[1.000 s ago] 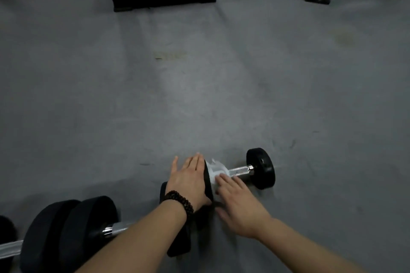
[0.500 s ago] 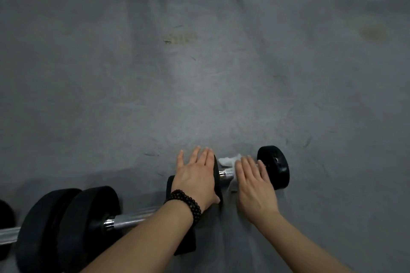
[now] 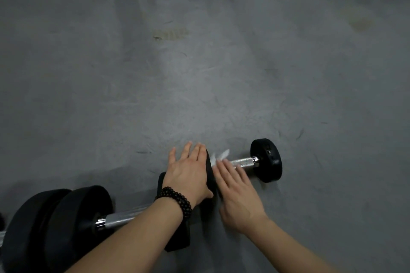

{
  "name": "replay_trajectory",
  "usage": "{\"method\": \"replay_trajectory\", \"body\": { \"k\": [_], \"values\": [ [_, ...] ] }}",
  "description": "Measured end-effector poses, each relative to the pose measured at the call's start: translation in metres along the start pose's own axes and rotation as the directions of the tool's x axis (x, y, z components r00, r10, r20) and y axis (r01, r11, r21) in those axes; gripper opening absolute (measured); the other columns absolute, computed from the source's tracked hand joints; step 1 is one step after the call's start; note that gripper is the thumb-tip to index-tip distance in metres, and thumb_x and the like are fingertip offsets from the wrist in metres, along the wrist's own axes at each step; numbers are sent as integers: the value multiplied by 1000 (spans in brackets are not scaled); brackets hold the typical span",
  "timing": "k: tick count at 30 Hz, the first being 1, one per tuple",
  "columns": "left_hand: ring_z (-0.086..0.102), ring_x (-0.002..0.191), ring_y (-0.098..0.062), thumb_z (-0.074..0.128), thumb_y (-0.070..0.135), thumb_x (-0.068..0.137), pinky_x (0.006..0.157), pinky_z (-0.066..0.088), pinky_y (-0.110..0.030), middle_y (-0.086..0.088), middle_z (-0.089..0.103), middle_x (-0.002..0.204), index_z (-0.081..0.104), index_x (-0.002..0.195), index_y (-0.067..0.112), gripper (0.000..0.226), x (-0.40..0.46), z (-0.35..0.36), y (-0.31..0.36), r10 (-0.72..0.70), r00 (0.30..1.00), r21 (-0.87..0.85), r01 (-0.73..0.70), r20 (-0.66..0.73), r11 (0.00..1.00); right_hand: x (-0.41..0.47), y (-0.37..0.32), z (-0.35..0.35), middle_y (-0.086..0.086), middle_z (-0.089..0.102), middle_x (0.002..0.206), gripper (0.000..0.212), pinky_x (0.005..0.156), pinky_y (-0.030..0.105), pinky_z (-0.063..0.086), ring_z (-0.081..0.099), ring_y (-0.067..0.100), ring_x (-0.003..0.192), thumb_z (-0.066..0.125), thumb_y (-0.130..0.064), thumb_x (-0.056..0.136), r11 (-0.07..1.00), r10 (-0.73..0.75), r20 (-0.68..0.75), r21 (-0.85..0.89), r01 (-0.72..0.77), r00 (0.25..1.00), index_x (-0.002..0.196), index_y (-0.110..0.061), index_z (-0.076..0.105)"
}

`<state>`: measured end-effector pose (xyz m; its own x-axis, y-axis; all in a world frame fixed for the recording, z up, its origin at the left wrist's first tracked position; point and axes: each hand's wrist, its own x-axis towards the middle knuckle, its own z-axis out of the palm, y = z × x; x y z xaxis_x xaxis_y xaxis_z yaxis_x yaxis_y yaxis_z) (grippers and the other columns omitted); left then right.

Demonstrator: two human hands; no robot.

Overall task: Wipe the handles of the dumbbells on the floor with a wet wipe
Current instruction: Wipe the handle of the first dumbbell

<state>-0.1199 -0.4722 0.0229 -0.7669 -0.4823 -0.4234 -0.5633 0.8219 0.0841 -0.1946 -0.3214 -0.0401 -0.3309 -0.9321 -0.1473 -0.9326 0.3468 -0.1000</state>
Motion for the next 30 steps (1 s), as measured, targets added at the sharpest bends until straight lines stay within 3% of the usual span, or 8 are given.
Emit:
{"method": "replay_trajectory", "body": {
  "k": [7, 12, 16, 18, 20, 24, 28, 30],
  "values": [
    [-5, 152, -18, 76, 63, 70, 121, 3, -53, 4, 4, 165, 0, 157, 17, 125, -1, 2, 0, 0, 1000, -14, -1, -21, 1000, -12, 15, -8, 15, 42, 151, 71, 116, 47, 22, 25, 28, 147, 61, -19, 72, 992, 123, -77, 32, -121, 989, 140, -3, 51],
    [-2, 152, -18, 75, 64, 70, 122, 6, -52, 2, 6, 165, 2, 157, 16, 123, -2, 1, 0, 16, 999, -3, -16, -34, 1000, 0, 8, -10, 15, 28, 159, 81, 118, 46, 13, 14, 28, 150, 41, -29, 74, 996, 75, -30, 42, -74, 997, 151, -5, 33],
    [2, 152, -17, 68, 58, 76, 122, 8, -50, 2, 9, 165, 4, 156, 16, 111, -3, 4, 0, 24, 996, -10, -25, -83, 1000, -8, -2, -4, 13, 38, 153, 80, 119, 42, 18, 30, 30, 144, 52, -25, 71, 991, -54, -7, 126, 55, 999, 147, -4, 39],
    [2, 152, -17, 70, 59, 75, 122, 8, -49, 2, 10, 165, 5, 156, 16, 113, -3, 5, 0, 23, 995, -13, -24, -92, 1000, -10, -1, -2, 14, 39, 152, 79, 118, 42, 21, 33, 31, 142, 52, -24, 73, 990, 1, -26, 144, 2, 1000, 148, -4, 36],
    [2, 152, -17, 74, 62, 71, 122, 7, -49, 2, 8, 165, 4, 157, 16, 120, -2, 4, 1, 23, 997, -13, -24, -70, 1000, -4, 1, 0, 16, 32, 157, 81, 117, 44, 18, 24, 30, 147, 48, -27, 75, 995, 53, -29, 91, -51, 998, 150, -2, 32],
    [2, 152, -16, 76, 61, 70, 122, 8, -48, 3, 9, 165, 5, 157, 17, 120, -2, 3, 0, 20, 997, -30, -22, -73, 999, 3, 2, 4, 13, 33, 157, 77, 116, 46, 17, 26, 28, 147, 46, -28, 77, 999, 30, 5, 37, -30, 1000, 149, -4, 36],
    [3, 151, -16, 76, 62, 68, 122, 8, -48, 2, 10, 165, 5, 157, 16, 123, -3, 4, 0, 16, 996, -24, -18, -86, 1000, -4, 14, 2, 16, 34, 156, 73, 118, 48, 18, 27, 30, 147, 43, -21, 78, 973, 229, -34, 21, -229, 973, 148, -2, 37],
    [3, 151, -16, 76, 62, 69, 122, 9, -48, 2, 10, 165, 6, 157, 16, 122, -4, 4, 1, 18, 996, -23, -20, -82, 1000, -3, 6, 4, 16, 26, 159, 80, 117, 47, 16, 20, 30, 149, 45, -25, 76, 983, 182, -29, 40, -181, 983, 150, -1, 31]
  ]
}}
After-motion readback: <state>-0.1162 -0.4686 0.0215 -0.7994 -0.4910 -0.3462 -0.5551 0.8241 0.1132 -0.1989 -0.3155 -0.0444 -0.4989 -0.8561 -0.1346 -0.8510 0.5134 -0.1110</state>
